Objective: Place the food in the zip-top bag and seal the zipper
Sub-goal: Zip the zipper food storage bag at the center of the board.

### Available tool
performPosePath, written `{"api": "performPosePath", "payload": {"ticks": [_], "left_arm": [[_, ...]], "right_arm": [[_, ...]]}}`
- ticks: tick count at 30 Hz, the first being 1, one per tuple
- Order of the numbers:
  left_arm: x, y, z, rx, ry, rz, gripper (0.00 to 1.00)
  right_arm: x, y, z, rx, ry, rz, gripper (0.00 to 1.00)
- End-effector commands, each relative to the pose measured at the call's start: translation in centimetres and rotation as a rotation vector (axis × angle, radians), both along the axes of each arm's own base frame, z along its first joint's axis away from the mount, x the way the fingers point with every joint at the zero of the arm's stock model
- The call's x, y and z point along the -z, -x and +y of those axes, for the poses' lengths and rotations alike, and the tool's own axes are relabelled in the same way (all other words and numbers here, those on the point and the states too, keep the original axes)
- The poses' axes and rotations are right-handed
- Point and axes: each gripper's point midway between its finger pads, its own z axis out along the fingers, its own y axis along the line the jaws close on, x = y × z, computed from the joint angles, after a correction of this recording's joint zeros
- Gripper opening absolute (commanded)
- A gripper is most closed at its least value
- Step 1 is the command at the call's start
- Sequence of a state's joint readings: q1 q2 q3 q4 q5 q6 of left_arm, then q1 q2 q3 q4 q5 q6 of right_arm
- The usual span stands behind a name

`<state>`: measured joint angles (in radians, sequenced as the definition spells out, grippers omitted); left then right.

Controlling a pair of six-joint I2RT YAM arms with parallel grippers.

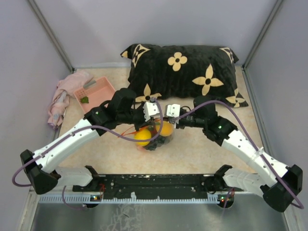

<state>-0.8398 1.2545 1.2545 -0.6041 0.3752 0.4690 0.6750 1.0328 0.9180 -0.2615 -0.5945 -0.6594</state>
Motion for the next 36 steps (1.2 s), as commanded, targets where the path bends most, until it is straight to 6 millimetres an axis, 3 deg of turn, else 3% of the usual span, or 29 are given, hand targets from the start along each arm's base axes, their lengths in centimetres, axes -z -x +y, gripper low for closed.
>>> {"api": "performPosePath", "payload": {"ticks": [1,9,18,32,36], "left_arm": [[-1.2,0.4,0.8,-0.022,0.036,-0.025,0.00],[-1.1,0.5,1.8,-0.062,0.038,-0.035,0.00],[-0.7,0.4,2.7,-0.102,0.033,-0.047,0.00],[0.9,0.0,3.9,-0.181,0.024,-0.048,0.00],[0.9,-0.4,3.7,-0.213,0.067,-0.055,0.00]], "right_arm": [[-2.3,-2.6,-2.7,0.234,-0.049,-0.069,0.00],[-3.5,-4.6,-6.1,0.477,-0.124,-0.079,0.00],[-3.8,-6.6,-11.3,0.767,-0.180,-0.082,0.00],[-3.5,-8.7,-17.5,1.052,-0.259,-0.105,0.00],[-3.0,-8.8,-17.7,1.052,-0.279,-0.084,0.00]]}}
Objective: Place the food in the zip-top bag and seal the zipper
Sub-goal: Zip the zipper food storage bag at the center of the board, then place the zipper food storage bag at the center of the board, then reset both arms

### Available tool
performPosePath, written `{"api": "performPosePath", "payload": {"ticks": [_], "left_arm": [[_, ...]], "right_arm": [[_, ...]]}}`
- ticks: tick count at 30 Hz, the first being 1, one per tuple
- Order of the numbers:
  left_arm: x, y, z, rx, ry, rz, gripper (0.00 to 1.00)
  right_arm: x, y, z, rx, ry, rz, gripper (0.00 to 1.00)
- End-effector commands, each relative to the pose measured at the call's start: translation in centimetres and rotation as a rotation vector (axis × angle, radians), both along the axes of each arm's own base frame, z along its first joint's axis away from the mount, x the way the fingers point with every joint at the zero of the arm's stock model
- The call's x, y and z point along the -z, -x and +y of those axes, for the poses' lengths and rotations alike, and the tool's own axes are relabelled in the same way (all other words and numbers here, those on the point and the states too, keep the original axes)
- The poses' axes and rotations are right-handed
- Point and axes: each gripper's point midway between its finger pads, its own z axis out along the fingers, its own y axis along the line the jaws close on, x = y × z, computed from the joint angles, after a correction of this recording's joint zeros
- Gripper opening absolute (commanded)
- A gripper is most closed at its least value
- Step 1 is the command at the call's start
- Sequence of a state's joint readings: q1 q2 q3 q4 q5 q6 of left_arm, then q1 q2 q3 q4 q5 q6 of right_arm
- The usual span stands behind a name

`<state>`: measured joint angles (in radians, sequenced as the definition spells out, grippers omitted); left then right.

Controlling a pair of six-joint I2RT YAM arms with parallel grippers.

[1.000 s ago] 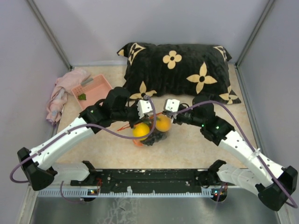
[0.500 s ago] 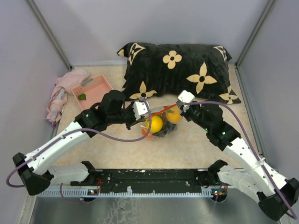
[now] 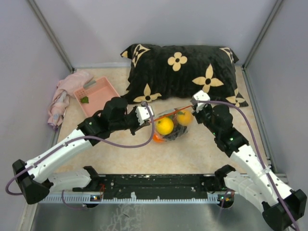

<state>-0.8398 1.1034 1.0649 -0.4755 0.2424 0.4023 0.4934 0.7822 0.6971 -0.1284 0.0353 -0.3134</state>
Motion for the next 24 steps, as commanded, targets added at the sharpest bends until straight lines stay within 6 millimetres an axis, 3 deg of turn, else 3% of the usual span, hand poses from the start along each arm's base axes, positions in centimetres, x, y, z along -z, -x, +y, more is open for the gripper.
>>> {"api": "performPosePath", "payload": {"ticks": [1,4,5,6,7,10,11,12,13,17,22,24], "left_arm": [[-0.2,-0.1,0.7,-0.063,0.051,0.005,0.01],[-0.5,-0.9,-0.3,-0.103,0.118,0.023,0.07],[-0.5,-1.3,-0.6,-0.118,0.136,0.031,0.09],[-0.7,-1.8,-0.9,-0.147,0.157,0.036,0.12],[-0.8,-2.4,-1.0,-0.182,0.167,0.043,0.15],[-1.2,-4.0,-0.7,-0.291,0.194,0.044,0.25],[-1.6,-4.4,-0.4,-0.327,0.210,0.040,0.30],[-2.0,-4.8,0.0,-0.362,0.230,0.036,0.36],[-2.3,-5.2,0.5,-0.397,0.250,0.034,0.43],[-4.3,-6.1,3.2,-0.575,0.345,0.022,0.64],[-6.1,-5.3,7.6,-0.739,0.435,-0.014,0.94],[-6.7,-4.6,9.7,-0.793,0.468,-0.045,1.00]], "right_arm": [[-3.7,-1.7,-3.3,0.166,-0.073,-0.128,0.00],[-3.7,-1.6,-2.0,0.113,-0.130,-0.111,0.00],[-3.9,-1.6,-1.8,0.113,-0.155,-0.114,0.05],[-4.0,-1.6,-1.7,0.110,-0.173,-0.117,0.22],[-4.1,-1.5,-1.6,0.108,-0.188,-0.117,0.31],[-4.6,-1.4,-1.7,0.128,-0.240,-0.108,0.47],[-4.8,-1.3,-2.0,0.148,-0.259,-0.107,0.54],[-5.0,-1.3,-2.6,0.188,-0.286,-0.108,0.69],[-5.3,-1.4,-3.5,0.249,-0.325,-0.102,0.74],[-5.5,-0.8,-6.9,0.475,-0.395,-0.046,0.75],[-6.0,1.6,-10.0,0.619,-0.437,-0.035,0.75],[-6.3,2.9,-10.8,0.624,-0.447,-0.051,0.75]]}}
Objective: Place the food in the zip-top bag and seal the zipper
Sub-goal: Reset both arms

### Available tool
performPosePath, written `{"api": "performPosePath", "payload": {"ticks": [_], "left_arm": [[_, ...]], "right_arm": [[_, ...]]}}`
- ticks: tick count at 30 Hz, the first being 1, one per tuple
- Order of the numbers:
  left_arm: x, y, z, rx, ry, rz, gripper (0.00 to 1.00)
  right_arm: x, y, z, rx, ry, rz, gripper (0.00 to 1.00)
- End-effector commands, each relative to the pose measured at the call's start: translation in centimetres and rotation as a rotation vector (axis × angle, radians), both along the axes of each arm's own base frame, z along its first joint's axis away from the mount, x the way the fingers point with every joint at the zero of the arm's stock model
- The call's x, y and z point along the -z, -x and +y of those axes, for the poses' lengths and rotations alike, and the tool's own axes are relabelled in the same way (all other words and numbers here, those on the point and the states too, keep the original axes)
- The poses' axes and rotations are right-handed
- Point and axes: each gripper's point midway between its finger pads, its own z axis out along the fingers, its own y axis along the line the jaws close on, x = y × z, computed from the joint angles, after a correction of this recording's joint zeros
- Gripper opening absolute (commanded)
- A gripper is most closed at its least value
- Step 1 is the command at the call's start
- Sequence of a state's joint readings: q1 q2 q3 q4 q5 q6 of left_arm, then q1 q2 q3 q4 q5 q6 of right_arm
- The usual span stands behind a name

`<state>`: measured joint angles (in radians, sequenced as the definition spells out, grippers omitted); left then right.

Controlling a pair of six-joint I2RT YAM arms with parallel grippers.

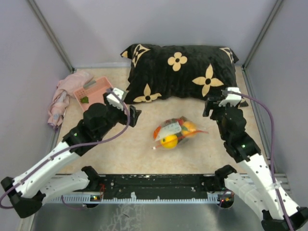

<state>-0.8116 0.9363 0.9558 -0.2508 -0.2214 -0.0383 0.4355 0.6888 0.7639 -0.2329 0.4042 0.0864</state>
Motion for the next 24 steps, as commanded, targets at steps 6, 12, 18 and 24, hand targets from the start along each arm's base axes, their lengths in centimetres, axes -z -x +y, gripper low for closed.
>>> {"api": "performPosePath", "payload": {"ticks": [6,12,18,24], "left_arm": [[-3.7,2.5,11.4,-0.384,0.182,-0.179,1.00],[-3.8,3.9,15.6,-0.505,0.249,-0.270,1.00],[-3.3,4.4,16.7,-0.535,0.270,-0.296,1.00],[-3.1,4.3,16.7,-0.534,0.257,-0.293,1.00]], "right_arm": [[-3.1,6.0,-5.5,0.180,-0.143,-0.155,0.75],[-3.2,7.9,-7.1,0.223,-0.186,-0.233,0.76],[-3.1,8.1,-7.3,0.228,-0.192,-0.247,0.76],[-3.2,8.2,-7.4,0.231,-0.181,-0.243,0.76]]}}
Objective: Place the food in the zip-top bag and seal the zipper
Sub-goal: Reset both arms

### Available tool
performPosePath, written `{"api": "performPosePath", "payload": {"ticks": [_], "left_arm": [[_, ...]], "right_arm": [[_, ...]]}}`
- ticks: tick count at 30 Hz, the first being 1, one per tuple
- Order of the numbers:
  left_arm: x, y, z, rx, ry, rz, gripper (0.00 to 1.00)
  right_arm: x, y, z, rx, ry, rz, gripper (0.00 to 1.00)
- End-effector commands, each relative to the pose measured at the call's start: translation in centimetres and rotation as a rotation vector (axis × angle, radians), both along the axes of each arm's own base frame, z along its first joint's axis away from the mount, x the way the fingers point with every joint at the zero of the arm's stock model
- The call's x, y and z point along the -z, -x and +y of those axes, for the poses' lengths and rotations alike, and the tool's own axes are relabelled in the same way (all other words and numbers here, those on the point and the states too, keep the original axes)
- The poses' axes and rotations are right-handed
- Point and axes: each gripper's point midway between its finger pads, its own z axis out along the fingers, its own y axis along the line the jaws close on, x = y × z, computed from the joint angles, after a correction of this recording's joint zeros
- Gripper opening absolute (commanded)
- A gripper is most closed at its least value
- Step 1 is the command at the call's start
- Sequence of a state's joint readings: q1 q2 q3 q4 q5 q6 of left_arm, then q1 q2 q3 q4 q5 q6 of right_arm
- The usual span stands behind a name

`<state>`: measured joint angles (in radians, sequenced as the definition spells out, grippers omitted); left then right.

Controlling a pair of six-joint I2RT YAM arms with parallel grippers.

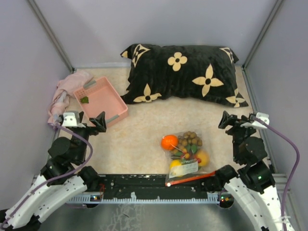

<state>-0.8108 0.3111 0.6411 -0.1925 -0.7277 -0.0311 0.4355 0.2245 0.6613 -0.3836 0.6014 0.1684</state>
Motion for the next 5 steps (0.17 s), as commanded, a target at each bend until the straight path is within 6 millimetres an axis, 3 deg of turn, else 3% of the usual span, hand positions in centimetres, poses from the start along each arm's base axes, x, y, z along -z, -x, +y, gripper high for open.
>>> {"api": "performPosePath", "payload": {"ticks": [1,5], "left_arm": [[-0.61,0.04,0.65,-0.027,0.013,-0.024,1.00],[-0.58,-0.01,0.66,-0.028,0.011,-0.023,1.00]], "right_arm": [[-1.19,0.37,-0.70,0.030,-0.015,-0.040,0.76],[-1.38,0.36,-0.46,0.014,-0.009,-0.047,0.76]]}}
